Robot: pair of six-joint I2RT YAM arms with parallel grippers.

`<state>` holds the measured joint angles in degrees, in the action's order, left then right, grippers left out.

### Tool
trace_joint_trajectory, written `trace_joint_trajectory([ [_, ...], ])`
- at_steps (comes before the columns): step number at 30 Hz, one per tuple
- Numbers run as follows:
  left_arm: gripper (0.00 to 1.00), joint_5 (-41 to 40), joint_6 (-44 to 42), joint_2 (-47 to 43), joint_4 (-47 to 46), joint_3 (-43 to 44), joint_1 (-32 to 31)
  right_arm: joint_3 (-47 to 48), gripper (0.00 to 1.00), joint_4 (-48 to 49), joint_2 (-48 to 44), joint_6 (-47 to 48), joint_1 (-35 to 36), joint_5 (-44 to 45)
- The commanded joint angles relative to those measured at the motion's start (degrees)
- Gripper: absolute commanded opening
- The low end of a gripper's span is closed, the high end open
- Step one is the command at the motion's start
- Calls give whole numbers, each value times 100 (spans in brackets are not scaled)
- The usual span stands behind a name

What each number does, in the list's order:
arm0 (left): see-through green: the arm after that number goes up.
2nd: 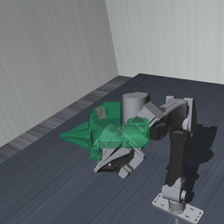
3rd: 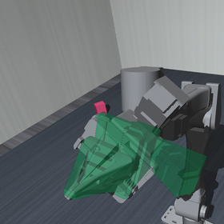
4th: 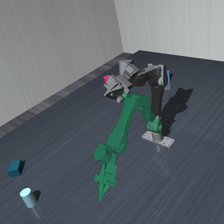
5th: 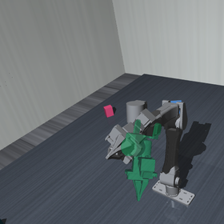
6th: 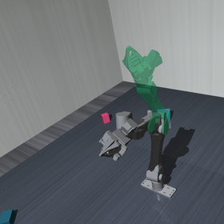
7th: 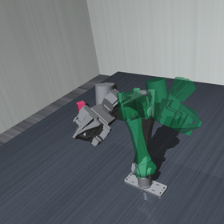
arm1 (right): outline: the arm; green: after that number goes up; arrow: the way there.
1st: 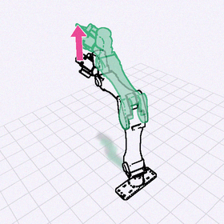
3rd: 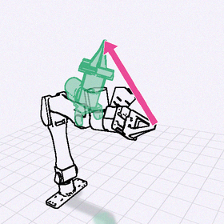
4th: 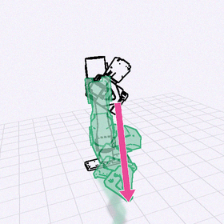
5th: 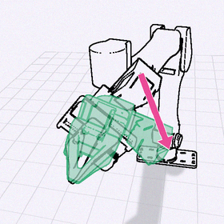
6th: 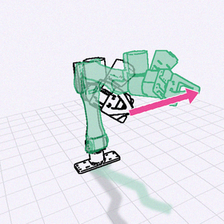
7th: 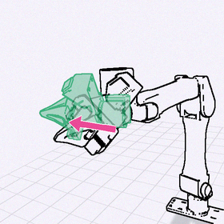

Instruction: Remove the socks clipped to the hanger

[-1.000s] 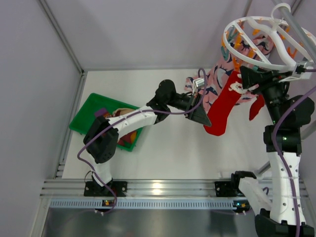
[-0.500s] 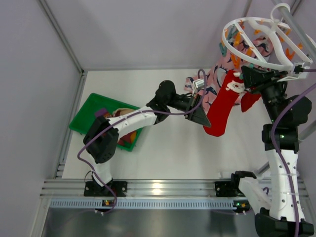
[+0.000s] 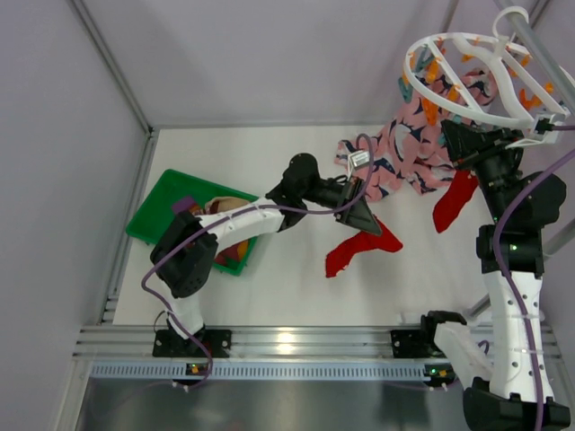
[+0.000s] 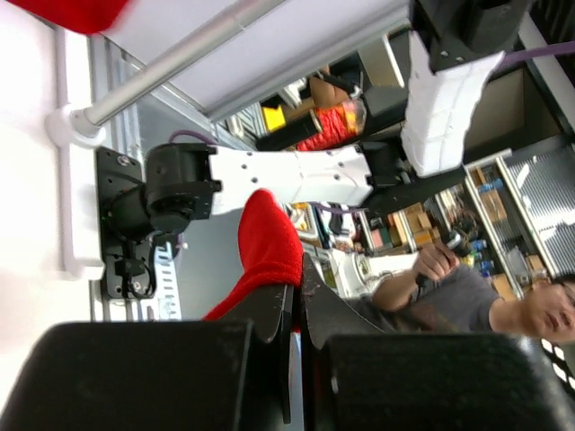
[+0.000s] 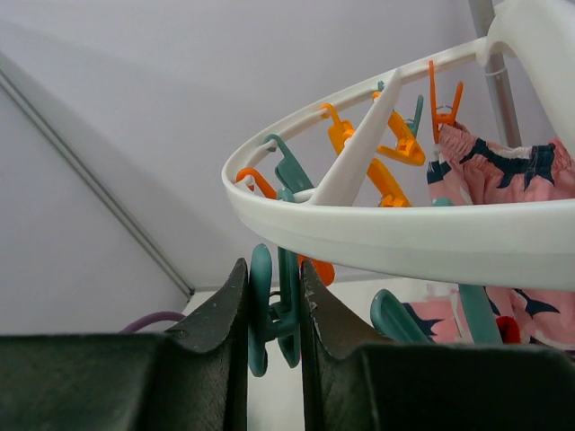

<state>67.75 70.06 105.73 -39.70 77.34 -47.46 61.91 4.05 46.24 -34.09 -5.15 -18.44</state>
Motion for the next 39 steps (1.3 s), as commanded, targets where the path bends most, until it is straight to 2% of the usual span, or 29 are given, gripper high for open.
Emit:
trace_joint_trajectory([
  [1, 0, -454, -282, -439, -248, -655, 263, 190, 0, -124, -10, 78, -83, 24],
  [3, 0, -849, -553, -781, -109, -1026, 509, 190, 0, -194, -18, 60, -83, -19],
  [4, 0, -990, -833, -1069, 745, -1237, 788, 190, 0, -273, -18, 51, -83, -37],
  [6, 0, -1866, -2386, -1396, 2187, -1231, 1106, 207, 0, -326, -1, 34, -83, -116],
  [7, 0, -2384, -3584, -1659, 4083, -952, 1160, 225, 0, -370, 34, 25, -83, -142],
  [8, 0, -3085, -4005, -1766, 4755, -818, 1169, 260, 0, -396, 60, 34, -83, -160],
  [9, 0, -4136, -4235, -1862, 5292, -747, 1152, 278, 0, -562, 78, 34, -83, -212],
  [10, 0, -4677, -4359, -2116, 5819, -755, 1169, 295, 0, -581, 104, 25, -83, -248],
  [12, 0, -5644, -4536, -2459, 5991, -956, 1248, 295, 0, -608, 157, 25, -83, -327],
  [16, 0, -6517, -4808, -3521, 6097, -1685, 1362, 313, 0, -704, 193, 68, -83, -380],
  [19, 0, -7106, -4975, -3875, 6465, -1827, 1503, 322, 0, -739, 184, 95, -83, -397],
  [24, 0, -7241, -5204, -3920, 7028, -1872, 2116, 295, 0, -739, 166, 69, -83, -520],
  [30, 0, -6924, -5283, -3823, 7055, -1986, 2856, 269, 0, -766, 122, 51, -83, -617],
  [39, 0, -7160, -5302, -3551, 7064, -1889, 3032, 260, 0, -783, 122, 42, -83, -644],
])
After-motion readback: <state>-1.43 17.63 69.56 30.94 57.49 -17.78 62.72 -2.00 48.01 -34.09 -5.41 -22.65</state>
